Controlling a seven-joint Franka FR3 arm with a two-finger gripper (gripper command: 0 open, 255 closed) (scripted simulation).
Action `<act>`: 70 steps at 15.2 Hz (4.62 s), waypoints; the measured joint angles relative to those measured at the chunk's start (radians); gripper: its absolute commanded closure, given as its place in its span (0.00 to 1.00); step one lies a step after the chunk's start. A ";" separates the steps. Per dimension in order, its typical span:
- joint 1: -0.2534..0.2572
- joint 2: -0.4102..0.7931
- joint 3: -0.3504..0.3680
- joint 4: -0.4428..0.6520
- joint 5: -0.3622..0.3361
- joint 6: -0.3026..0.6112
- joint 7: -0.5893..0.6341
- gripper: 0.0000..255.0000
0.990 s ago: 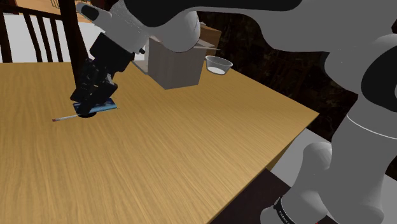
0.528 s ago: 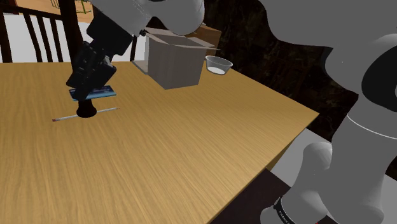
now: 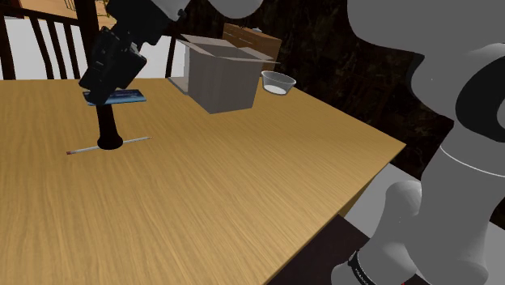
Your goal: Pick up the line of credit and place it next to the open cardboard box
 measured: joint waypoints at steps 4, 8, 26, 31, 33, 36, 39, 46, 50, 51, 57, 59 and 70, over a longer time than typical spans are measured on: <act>-0.001 0.013 -0.001 0.070 -0.011 -0.051 0.027 1.00; -0.004 0.031 -0.003 0.149 -0.018 -0.108 0.051 1.00; -0.076 0.049 -0.030 0.366 -0.001 -0.329 0.059 1.00; -0.151 -0.034 -0.073 0.271 0.038 -0.374 -0.045 1.00; -0.180 -0.072 -0.093 0.222 0.051 -0.387 -0.092 1.00; -0.218 -0.106 -0.122 0.177 0.066 -0.412 -0.152 1.00; -0.262 -0.124 -0.159 0.162 0.081 -0.458 -0.217 1.00; -0.360 -0.096 -0.240 0.218 0.116 -0.577 -0.346 1.00; -0.431 -0.062 -0.293 0.272 0.141 -0.659 -0.432 1.00; -0.447 -0.052 -0.304 0.291 0.148 -0.681 -0.447 1.00; -0.546 0.024 -0.360 0.388 0.187 -0.780 -0.548 1.00; -0.540 0.005 -0.361 0.336 0.173 -0.753 -0.569 1.00; -0.506 -0.082 -0.352 0.079 0.119 -0.594 -0.648 1.00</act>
